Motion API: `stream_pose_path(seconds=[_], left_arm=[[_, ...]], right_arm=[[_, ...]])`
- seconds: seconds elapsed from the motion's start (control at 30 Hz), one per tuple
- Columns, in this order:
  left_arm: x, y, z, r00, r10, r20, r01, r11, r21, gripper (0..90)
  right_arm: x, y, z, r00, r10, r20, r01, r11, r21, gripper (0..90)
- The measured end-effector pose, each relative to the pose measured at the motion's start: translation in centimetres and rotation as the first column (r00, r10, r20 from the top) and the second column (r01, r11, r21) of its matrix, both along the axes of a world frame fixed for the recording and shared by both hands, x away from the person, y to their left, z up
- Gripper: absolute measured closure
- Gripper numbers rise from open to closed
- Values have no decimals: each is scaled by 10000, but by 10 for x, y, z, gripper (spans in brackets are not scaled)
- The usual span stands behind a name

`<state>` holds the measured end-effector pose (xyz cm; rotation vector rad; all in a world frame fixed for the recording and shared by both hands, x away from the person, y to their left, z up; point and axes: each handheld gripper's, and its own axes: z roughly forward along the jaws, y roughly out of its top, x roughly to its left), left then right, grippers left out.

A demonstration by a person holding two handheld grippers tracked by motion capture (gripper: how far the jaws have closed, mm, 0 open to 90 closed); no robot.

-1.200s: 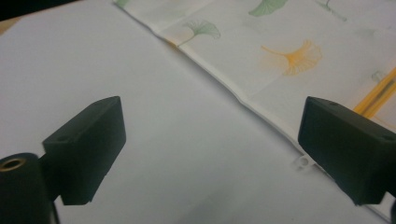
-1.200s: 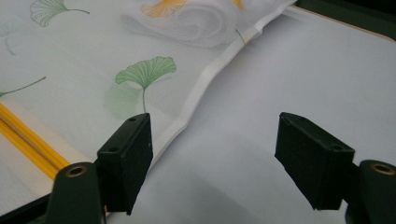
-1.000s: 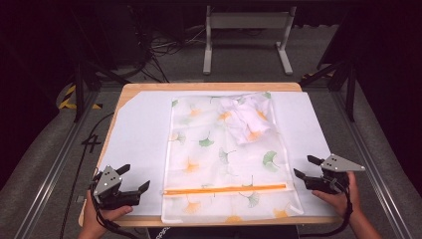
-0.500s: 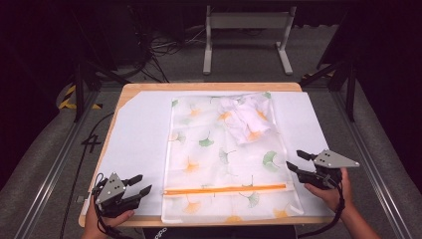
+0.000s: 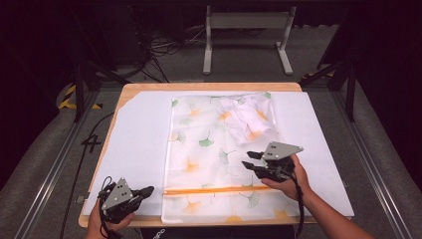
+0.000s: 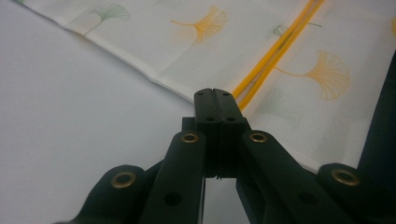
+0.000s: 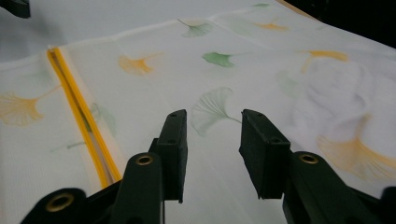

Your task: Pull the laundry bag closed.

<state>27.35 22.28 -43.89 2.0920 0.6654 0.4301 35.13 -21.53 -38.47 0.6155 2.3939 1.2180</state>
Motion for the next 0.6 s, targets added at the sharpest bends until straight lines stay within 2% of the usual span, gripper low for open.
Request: stream_pose_path(seconds=[0.07, 0.1, 0.17, 0.2, 0.23, 0.27, 0.33, 0.37, 0.4, 0.5, 0.6], left_arm=[[-2, -2, -1, 10000, -61, -13, 61, 10000, 77, 900], [-2, -2, -1, 10000, -61, -13, 61, 10000, 77, 900], [-3, -4, -2, 9999, -110, -98, 111, 9999, 125, 900], [-4, -5, -3, 9998, -135, -115, 137, 9998, 169, 900], [-5, -7, -3, 9998, -178, -130, 181, 9996, 215, 900], [-6, -8, -4, 9997, -207, -156, 210, 9995, 217, 900], [-7, -11, -5, 9991, -358, -233, 364, 9990, 264, 900], [-7, -12, -6, 9988, -384, -297, 392, 9988, 284, 900], [-8, -14, -6, 9984, -441, -351, 451, 9987, 258, 900], [-9, -20, -8, 9970, -649, -423, 667, 9969, 413, 900], [-10, -26, -9, 9949, -880, -493, 901, 9950, 435, 900]], right_arm=[[2, 18, 0, 9989, 461, -66, -461, 9989, -124, 654], [2, 18, 0, 9989, 461, -66, -461, 9989, -124, 654], [4, 38, -1, 9959, 908, -56, -909, 9955, -251, 664], [5, 47, -2, 9935, 1131, -87, -1133, 9931, -285, 665], [6, 64, -4, 9880, 1523, -244, -1530, 9876, -349, 675], [6, 64, -4, 9880, 1523, -244, -1530, 9876, -349, 675], [7, 81, -6, 9806, 1925, -375, -1940, 9801, -429, 686], [7, 97, -9, 9724, 2289, -446, -2313, 9711, -595, 707], [7, 97, -9, 9724, 2289, -446, -2313, 9711, -595, 707], [7, 119, -17, 9607, 2675, -745, -2718, 9607, -559, 734], [7, 143, -22, 9438, 3155, -985, -3234, 9431, -776, 749]])
